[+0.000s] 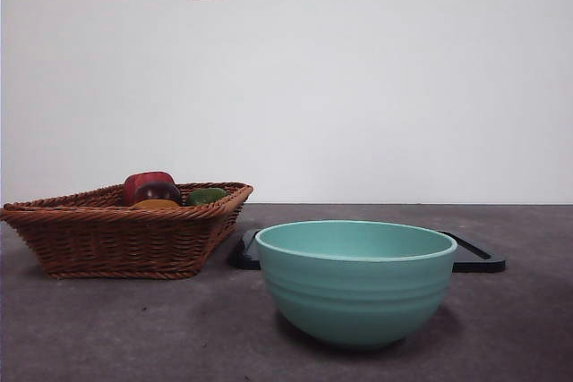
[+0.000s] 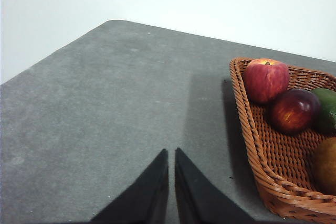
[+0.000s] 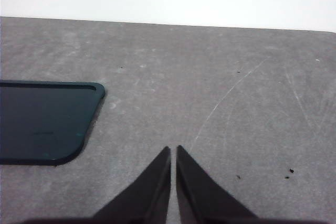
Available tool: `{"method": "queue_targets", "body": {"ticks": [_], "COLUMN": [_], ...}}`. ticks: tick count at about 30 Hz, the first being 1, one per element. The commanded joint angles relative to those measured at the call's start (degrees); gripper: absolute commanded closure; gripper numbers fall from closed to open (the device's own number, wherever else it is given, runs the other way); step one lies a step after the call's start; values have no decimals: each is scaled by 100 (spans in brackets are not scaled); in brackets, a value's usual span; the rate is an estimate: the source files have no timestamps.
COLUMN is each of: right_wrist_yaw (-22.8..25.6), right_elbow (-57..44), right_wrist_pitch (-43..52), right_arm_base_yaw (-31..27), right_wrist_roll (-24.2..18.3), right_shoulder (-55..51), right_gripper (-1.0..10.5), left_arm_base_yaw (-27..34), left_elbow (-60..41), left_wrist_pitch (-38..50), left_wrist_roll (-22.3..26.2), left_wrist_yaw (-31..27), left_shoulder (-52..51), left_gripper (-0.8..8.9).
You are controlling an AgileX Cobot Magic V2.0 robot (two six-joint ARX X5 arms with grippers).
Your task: Pick up the wifruite, put it on the bowl, pick up the plate, put it on desk
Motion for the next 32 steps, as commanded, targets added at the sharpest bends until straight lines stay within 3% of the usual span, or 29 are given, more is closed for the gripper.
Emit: {"method": "queue_targets", "body": {"ticks": [1,8,13,22,32], "right_wrist_yaw": [33,-114,-485,-520,-382], "right_elbow": [-31,-31,-31,245,1633], "right_wrist_pitch": [77,83,81,492,448], "right_arm_base_yaw": [4,7,4,7,7], "right_wrist_roll": [72,199,752,1878,2382], "right_shoulder": [-17,-17,-17,-15,481], "right_gripper": [936,936,936,937,937], "left_arm_base_yaw": [-15,-15,-15,-15,-15], "left_elbow": [-105,-105,-105,221,1268], "left_wrist_pitch": [-59,-57,-59,46,258], "left_wrist_roll": [-13,-17,-44,-92,-313], "left_wrist_yaw": [-15,-13,-4,-7,-9], "left_shoulder": [-7,-7,-7,-7,81], "left_gripper": [794,794,795,798,798]}}
